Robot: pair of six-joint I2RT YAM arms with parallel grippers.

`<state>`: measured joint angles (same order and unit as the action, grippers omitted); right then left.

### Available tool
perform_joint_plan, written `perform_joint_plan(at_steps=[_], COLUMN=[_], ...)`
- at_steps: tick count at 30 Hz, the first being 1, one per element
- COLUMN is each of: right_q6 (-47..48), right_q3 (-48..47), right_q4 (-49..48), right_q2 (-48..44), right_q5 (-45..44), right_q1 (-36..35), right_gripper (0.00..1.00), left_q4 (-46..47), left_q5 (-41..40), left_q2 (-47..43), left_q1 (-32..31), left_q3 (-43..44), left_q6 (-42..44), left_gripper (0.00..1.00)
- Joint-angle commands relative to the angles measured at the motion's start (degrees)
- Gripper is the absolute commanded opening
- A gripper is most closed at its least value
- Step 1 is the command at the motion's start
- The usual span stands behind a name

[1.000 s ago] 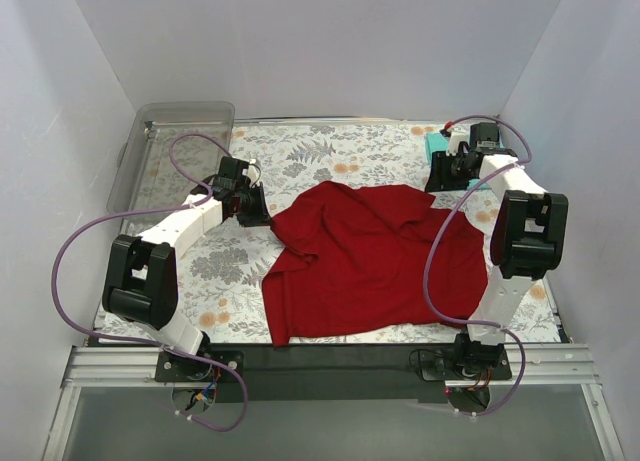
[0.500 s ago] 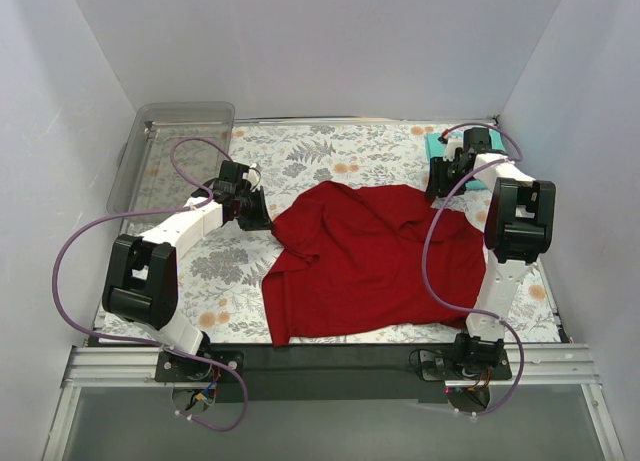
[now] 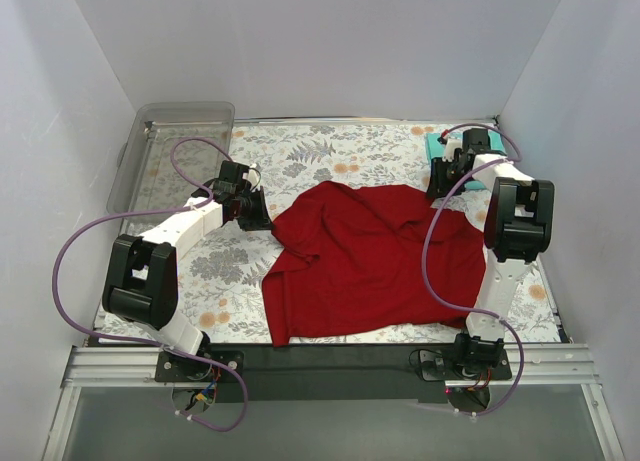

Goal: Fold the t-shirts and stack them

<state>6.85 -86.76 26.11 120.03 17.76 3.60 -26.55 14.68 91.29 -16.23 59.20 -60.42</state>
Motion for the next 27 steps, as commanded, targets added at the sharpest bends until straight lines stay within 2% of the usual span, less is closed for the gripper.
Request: perform_joint_plan(at_steps=[1,7,14,20,27], right_q6=[0.9,0.8,1.5,9.0,16.3], right_q3=[2.3,1.9,-0.1,-2.7,-2.5], right_q4=[1.0,0.9,-1.0,-2.0,-2.9], right_q2=[-0.8,-0.3,-2.4,-11.1,-22.5], right_q5=[0.2,-1.1,-1.8,5.9,12.1], right_q1=[-1.4,-1.9,-1.8,-1.7,-1.7], right_gripper=[0.37,0.31,0.01,0.01,0.01], left_q4=[0.4,0.4,0.4,0.1,-1.8], left_q5=[0.6,0.8,-0.1,-3.9,-8.9], left_q2=[-1.9,-2.1,-1.7,-1.6,1.4], left_q1=[0.3,0.3,0.4,0.6,1.6], left_q3=[0.9,1.0,1.9,8.3,23.1], left_q6=[0.3,0.2,0.7,2.8,5.8], left_gripper=[0.00,0.00,0.00,0.00,0.00])
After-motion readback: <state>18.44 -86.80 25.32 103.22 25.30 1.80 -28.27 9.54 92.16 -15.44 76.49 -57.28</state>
